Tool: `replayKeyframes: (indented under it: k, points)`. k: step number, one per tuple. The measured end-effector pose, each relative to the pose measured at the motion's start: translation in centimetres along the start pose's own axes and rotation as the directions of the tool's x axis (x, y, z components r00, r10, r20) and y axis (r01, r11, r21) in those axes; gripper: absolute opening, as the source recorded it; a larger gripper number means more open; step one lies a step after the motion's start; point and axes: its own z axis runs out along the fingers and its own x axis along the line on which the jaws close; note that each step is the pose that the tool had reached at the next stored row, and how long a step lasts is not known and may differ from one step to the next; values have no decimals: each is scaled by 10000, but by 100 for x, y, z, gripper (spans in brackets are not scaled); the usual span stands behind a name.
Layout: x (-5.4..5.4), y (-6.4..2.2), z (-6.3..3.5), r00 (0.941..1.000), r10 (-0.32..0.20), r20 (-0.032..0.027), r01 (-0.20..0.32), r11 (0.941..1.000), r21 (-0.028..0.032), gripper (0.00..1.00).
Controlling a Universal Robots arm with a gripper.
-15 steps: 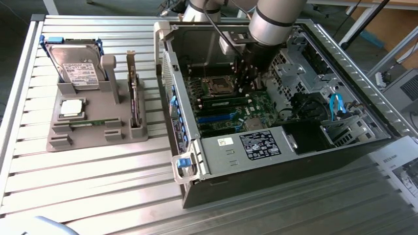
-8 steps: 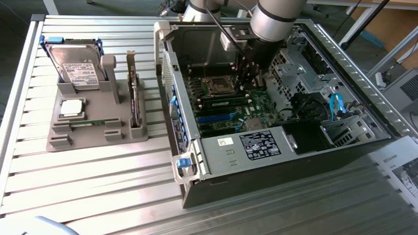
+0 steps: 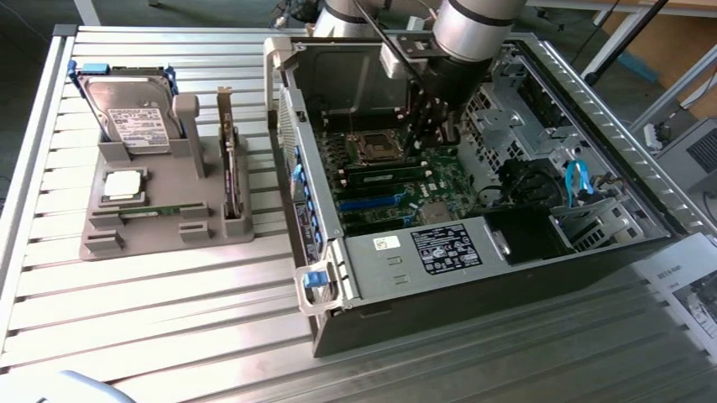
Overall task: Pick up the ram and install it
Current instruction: 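Insert the ram into the slot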
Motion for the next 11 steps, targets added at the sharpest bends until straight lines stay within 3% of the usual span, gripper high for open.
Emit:
replayKeyframes:
  k: [11]
  points:
    - [-5,1,-191,10000,0,0,0,10000,0,19]
